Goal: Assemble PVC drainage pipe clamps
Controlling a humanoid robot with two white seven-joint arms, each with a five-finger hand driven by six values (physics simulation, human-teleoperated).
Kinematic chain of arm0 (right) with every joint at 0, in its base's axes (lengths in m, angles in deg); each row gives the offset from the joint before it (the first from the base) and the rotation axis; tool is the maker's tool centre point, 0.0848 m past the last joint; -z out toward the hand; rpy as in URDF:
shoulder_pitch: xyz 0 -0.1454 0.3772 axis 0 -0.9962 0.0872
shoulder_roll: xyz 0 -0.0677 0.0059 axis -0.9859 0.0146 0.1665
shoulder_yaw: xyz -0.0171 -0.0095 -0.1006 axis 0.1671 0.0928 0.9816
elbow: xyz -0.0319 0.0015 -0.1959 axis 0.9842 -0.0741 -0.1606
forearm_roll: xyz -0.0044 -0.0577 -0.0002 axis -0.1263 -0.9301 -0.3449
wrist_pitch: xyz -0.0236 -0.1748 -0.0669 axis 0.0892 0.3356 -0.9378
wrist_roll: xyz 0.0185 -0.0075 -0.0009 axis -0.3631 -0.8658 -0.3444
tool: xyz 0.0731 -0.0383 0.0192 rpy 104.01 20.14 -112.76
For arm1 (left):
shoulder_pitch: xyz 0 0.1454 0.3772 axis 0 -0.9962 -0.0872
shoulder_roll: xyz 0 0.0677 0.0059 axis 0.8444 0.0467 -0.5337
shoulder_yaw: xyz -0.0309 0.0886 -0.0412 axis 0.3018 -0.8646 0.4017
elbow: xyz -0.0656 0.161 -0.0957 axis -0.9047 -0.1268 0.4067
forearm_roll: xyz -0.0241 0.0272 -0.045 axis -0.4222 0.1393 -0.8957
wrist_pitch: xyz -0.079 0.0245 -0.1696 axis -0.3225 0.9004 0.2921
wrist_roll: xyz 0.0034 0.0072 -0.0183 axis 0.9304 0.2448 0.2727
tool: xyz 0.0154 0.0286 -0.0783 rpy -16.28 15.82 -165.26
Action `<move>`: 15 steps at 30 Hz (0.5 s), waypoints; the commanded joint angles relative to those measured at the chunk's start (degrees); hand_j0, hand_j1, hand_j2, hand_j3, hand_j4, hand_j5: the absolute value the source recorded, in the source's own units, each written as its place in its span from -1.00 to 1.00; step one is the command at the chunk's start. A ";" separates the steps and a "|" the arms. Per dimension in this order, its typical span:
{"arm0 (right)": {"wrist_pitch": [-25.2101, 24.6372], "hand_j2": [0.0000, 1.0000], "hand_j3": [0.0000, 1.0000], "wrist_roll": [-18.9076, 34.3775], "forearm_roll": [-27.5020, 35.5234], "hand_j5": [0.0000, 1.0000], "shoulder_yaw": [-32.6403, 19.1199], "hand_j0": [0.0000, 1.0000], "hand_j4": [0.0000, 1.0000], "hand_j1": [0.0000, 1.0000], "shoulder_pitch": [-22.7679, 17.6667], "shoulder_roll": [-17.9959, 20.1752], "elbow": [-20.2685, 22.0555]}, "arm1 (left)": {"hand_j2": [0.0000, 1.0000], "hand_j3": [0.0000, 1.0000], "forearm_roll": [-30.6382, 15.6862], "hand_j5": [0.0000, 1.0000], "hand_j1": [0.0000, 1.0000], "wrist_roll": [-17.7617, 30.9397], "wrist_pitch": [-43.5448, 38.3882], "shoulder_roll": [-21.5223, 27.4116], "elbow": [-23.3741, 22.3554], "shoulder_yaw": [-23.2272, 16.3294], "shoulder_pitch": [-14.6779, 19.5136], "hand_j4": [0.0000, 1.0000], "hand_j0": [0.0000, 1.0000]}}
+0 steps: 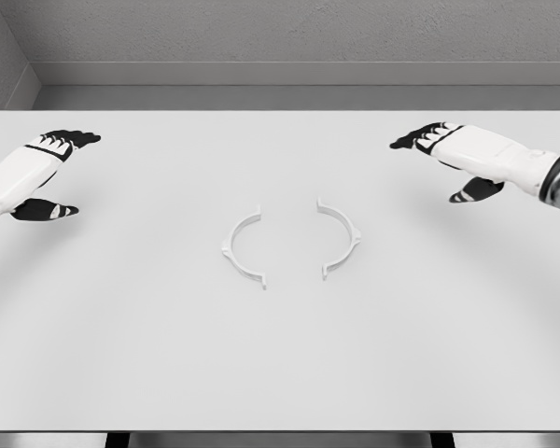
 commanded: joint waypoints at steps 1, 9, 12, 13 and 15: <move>-0.10 1.00 1.00 -0.03 0.51 1.00 0.65 1.00 1.00 1.00 0.00 0.58 0.06 | 1.00 1.00 -0.40 1.00 1.00 0.04 -0.05 0.04 0.06 0.01 0.00 1.00 1.00; 0.08 1.00 1.00 -0.03 0.68 1.00 1.09 1.00 1.00 1.00 0.09 1.90 0.15 | 1.00 1.00 2.32 1.00 1.00 1.44 -0.05 -1.63 -0.20 -0.07 0.26 1.00 1.00; 0.16 1.00 1.00 -0.03 0.68 1.00 1.18 1.00 1.00 1.00 0.09 3.74 2.08 | 1.00 1.00 6.80 1.00 1.00 2.50 -0.05 -3.91 -0.03 -0.95 0.88 1.00 1.00; 0.25 1.00 1.00 -0.03 0.68 1.00 1.27 1.00 1.00 1.00 0.17 4.36 2.70 | 1.00 1.00 8.65 1.00 1.00 2.50 -0.05 -5.06 0.41 -0.95 0.88 1.00 1.00; 0.25 1.00 1.00 -0.03 0.77 1.00 1.62 1.00 1.00 1.00 0.09 4.36 3.75 | 1.00 1.00 11.73 1.00 1.00 2.76 -0.05 -7.43 0.68 -1.04 1.67 1.00 1.00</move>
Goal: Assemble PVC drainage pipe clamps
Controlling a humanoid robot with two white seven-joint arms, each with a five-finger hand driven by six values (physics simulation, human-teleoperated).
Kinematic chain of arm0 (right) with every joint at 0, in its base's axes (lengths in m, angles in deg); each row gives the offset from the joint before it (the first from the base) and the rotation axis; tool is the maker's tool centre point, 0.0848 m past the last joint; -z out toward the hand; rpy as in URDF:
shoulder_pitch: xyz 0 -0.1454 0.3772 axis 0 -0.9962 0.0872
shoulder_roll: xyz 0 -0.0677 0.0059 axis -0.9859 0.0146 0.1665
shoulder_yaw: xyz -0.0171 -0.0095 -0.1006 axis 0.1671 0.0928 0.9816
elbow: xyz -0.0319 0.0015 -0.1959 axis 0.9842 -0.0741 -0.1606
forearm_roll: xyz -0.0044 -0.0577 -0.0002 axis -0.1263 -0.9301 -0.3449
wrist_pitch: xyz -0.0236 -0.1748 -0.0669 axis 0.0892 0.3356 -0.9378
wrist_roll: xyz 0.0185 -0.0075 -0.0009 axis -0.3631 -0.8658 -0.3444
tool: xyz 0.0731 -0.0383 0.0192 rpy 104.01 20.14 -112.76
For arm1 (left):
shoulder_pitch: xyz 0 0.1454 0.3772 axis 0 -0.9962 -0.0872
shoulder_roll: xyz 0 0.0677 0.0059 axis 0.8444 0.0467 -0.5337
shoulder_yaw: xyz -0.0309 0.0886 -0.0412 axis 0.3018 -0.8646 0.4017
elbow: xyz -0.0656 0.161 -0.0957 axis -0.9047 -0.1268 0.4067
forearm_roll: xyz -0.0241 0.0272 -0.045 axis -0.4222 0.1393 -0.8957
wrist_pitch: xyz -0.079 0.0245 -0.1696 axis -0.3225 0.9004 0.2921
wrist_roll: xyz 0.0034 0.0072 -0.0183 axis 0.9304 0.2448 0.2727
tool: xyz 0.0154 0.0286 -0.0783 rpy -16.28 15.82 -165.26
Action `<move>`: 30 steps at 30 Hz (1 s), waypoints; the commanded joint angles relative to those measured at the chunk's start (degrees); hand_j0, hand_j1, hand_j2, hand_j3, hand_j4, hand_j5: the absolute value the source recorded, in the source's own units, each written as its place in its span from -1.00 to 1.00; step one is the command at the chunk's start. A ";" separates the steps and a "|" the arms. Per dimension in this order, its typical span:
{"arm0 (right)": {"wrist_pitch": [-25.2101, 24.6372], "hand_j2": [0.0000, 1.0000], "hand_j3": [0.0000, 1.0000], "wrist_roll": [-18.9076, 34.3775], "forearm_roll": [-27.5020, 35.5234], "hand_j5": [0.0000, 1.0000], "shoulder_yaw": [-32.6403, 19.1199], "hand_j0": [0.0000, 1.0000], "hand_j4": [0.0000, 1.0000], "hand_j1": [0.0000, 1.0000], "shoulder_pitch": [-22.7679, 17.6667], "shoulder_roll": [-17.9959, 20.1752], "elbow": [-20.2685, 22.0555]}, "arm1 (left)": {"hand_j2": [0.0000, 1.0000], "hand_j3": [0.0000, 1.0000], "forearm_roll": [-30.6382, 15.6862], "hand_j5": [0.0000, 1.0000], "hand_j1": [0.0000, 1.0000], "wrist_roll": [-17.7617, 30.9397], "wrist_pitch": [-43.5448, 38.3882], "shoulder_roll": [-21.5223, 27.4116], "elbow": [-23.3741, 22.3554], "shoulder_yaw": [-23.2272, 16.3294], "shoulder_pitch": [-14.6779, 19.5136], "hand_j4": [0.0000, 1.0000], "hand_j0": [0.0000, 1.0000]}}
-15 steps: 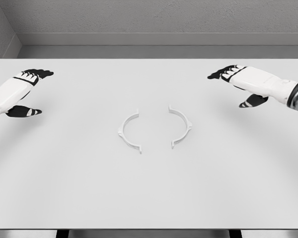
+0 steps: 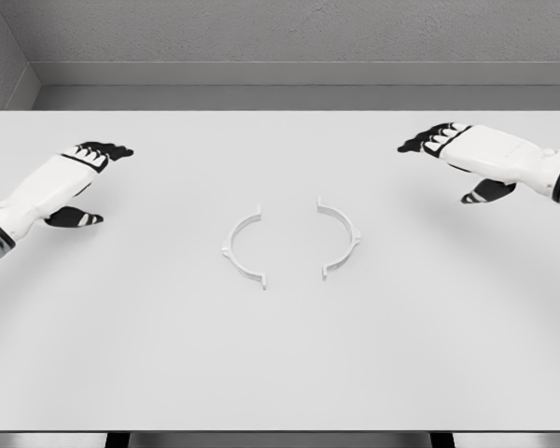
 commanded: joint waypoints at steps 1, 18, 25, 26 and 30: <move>-0.16 1.00 1.00 -0.03 0.33 1.00 0.64 1.00 1.00 1.00 0.00 0.57 1.26 | 1.00 1.00 3.34 1.00 1.00 0.95 -0.05 -2.64 0.24 -0.17 0.09 1.00 1.00; -0.51 1.00 1.00 -0.03 1.65 1.00 2.40 1.00 1.00 1.00 -3.51 -0.13 8.38 | 1.00 1.00 8.62 1.00 1.00 16.95 -0.05 -15.39 1.38 -1.22 6.77 1.00 1.00; -0.60 1.00 1.00 -0.03 2.00 1.00 2.31 1.00 1.00 1.00 -4.39 -1.18 9.17 | 1.00 1.00 8.62 1.00 1.00 16.69 -0.05 -16.80 0.94 -2.89 5.80 1.00 1.00; -0.60 1.00 1.00 -0.03 2.00 1.00 2.31 1.00 1.00 1.00 -4.48 -1.18 9.17 | 1.00 1.00 8.62 1.00 1.00 16.69 -0.05 -16.80 0.94 -2.80 5.80 1.00 1.00; -0.60 1.00 1.00 -0.03 2.00 1.00 2.40 1.00 1.00 1.00 -5.10 -1.97 10.05 | 1.00 1.00 8.18 1.00 1.00 16.78 -0.05 -16.53 3.84 -2.54 5.89 1.00 1.00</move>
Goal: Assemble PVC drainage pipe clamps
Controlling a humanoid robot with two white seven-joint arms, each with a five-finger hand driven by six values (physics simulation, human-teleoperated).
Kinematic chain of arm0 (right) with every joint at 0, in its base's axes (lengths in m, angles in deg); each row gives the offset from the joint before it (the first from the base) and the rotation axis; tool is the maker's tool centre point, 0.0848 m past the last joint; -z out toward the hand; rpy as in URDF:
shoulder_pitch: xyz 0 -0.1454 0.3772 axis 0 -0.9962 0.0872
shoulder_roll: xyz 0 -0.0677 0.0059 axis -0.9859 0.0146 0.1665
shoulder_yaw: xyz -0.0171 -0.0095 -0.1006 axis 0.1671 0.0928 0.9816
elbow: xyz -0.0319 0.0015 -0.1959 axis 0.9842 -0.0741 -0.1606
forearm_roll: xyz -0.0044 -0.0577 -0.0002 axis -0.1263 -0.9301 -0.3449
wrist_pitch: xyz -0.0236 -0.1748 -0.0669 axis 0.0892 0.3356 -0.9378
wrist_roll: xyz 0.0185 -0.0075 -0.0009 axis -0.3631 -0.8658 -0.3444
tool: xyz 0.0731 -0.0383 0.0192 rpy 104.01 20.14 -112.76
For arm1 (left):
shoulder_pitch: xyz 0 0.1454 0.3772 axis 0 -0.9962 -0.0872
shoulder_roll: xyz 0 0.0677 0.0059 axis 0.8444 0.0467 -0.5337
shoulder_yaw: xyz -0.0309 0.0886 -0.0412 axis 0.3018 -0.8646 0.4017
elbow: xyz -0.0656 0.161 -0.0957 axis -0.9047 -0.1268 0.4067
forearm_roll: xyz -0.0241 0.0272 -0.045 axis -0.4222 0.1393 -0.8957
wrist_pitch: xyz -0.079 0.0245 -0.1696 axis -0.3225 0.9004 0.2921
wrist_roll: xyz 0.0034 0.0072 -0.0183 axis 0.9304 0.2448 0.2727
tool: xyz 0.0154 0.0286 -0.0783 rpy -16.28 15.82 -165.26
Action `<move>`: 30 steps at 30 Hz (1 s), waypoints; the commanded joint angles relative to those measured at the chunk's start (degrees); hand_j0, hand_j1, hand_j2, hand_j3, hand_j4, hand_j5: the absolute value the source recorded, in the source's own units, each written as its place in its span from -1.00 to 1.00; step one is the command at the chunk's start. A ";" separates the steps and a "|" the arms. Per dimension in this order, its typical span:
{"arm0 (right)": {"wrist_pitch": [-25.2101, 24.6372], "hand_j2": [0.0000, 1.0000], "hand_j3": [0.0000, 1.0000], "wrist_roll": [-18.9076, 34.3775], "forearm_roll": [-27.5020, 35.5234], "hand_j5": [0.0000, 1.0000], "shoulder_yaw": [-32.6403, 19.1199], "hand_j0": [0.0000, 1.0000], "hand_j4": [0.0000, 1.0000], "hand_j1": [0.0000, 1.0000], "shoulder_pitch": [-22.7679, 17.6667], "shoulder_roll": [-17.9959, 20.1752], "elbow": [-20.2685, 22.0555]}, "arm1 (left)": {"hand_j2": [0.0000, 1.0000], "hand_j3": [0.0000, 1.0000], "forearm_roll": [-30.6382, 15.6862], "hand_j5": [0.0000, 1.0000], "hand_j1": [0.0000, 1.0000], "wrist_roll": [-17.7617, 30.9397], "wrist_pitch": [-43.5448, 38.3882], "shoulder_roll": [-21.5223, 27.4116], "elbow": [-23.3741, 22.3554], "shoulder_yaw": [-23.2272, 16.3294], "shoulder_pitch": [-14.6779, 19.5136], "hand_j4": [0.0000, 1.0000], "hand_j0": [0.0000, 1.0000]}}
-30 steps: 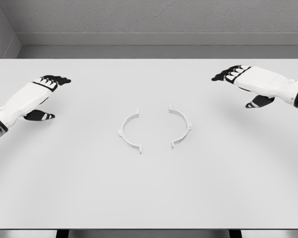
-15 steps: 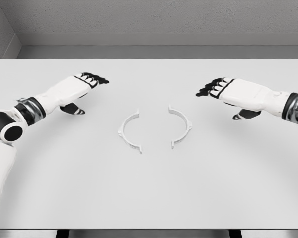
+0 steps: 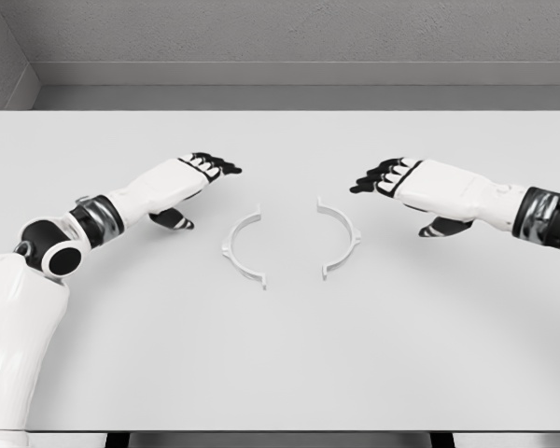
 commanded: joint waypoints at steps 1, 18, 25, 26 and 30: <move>-0.16 1.00 1.00 -0.03 0.34 1.00 0.00 1.00 1.00 1.00 0.00 -0.31 0.38 | 1.00 1.00 -0.69 1.00 1.00 0.01 -0.15 0.15 1.50 -0.05 0.00 1.00 1.00; -0.51 1.00 1.00 -0.03 0.34 1.00 0.17 1.00 1.00 1.00 -1.76 -4.26 1.87 | 1.00 1.00 -4.03 1.00 1.00 -0.08 -0.15 1.11 6.60 -0.84 -4.92 1.00 1.00; -0.60 1.00 1.00 -0.03 0.25 1.00 0.17 1.00 1.00 1.00 -1.76 -5.14 1.70 | 1.00 1.00 -3.85 1.00 1.00 0.01 -0.15 1.11 6.51 -0.84 -5.01 1.00 1.00; -0.60 1.00 1.00 -0.03 0.16 1.00 0.00 1.00 1.00 1.00 -1.85 -6.55 1.52 | 1.00 1.00 -3.85 1.00 1.00 0.01 -0.15 1.11 6.51 -0.84 -5.01 1.00 1.00; -0.60 1.00 1.00 -0.03 -0.10 1.00 0.09 1.00 1.00 1.00 -1.67 -7.78 0.73 | 1.00 1.00 -3.85 1.00 1.00 0.01 -0.15 1.11 6.42 -0.84 -5.01 1.00 1.00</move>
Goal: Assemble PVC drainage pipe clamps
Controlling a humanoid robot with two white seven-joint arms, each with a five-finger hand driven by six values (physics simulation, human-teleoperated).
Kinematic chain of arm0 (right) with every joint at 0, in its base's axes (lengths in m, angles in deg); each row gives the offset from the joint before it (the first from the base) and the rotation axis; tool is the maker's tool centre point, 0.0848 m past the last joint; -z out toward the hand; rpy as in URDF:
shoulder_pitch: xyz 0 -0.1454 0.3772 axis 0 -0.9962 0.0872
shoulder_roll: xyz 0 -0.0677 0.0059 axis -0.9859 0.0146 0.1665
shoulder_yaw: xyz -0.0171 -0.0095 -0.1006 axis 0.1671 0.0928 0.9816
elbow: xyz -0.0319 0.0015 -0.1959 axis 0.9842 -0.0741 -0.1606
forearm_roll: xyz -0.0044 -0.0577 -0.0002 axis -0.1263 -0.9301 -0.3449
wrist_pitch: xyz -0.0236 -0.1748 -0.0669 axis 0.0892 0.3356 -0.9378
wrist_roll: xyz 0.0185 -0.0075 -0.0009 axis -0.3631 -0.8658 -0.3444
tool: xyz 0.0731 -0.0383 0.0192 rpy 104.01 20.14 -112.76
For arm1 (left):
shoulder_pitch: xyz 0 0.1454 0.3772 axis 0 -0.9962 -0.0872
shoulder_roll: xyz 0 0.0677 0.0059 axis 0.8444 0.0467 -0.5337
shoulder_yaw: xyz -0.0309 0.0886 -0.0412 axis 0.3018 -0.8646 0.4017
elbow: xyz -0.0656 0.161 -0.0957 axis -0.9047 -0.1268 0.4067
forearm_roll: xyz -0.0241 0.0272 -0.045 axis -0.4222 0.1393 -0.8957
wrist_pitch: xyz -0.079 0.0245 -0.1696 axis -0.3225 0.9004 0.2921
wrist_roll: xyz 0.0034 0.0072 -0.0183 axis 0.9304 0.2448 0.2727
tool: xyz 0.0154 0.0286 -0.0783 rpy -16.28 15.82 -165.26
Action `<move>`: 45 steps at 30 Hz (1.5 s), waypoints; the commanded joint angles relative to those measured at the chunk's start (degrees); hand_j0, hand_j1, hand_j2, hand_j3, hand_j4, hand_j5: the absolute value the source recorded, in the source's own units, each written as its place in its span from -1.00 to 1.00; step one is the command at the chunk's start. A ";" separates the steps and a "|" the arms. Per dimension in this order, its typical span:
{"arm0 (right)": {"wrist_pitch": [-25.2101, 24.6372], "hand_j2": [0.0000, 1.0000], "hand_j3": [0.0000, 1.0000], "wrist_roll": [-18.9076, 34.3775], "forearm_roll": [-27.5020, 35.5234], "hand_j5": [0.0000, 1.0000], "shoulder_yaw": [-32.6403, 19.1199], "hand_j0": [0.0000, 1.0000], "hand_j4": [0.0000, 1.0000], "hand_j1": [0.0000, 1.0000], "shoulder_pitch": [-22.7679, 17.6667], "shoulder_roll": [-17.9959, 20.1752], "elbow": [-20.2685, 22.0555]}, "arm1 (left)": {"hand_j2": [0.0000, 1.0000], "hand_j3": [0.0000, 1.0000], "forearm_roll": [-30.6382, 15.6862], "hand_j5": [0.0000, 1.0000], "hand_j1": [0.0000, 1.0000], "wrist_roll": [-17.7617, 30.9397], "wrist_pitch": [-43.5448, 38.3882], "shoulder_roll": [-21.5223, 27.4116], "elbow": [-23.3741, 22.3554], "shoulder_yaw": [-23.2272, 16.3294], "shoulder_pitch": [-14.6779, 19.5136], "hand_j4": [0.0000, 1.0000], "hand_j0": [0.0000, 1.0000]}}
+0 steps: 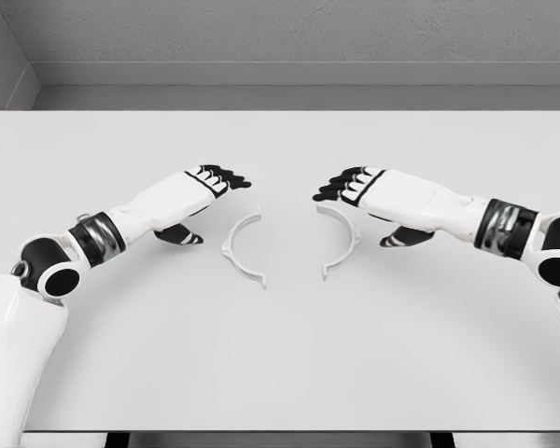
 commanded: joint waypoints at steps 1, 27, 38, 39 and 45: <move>-0.12 1.00 1.00 -0.03 0.17 1.00 0.06 1.00 1.00 1.00 0.00 -1.39 -1.45 | 1.00 1.00 -0.40 1.00 1.00 -0.03 -0.14 0.01 -0.02 0.03 -0.09 1.00 1.00; 0.41 1.00 1.00 -0.03 -1.94 1.00 0.14 1.00 1.00 1.00 2.29 -6.14 -11.38 | 1.00 1.00 -0.66 1.00 1.00 -0.12 -0.14 -0.78 0.07 -1.91 -1.23 1.00 1.00; 0.50 1.00 1.00 -0.03 -2.73 1.00 1.37 1.00 1.00 1.00 2.99 -7.37 -13.58 | 1.00 1.00 -1.19 1.00 1.00 -0.12 -0.14 -1.13 2.27 -2.61 -1.32 1.00 1.00; 0.50 1.00 1.00 -0.03 -2.73 1.00 1.37 1.00 1.00 1.00 3.08 -7.37 -13.58 | 1.00 1.00 -1.19 1.00 1.00 -0.12 -0.14 -1.13 2.27 -2.61 -1.32 1.00 1.00; 0.41 1.00 1.00 -0.03 -2.73 1.00 1.37 1.00 1.00 1.00 3.25 -7.72 -13.58 | 1.00 1.00 -1.10 1.00 1.00 -0.03 -0.14 -1.92 2.18 -2.61 -1.23 1.00 1.00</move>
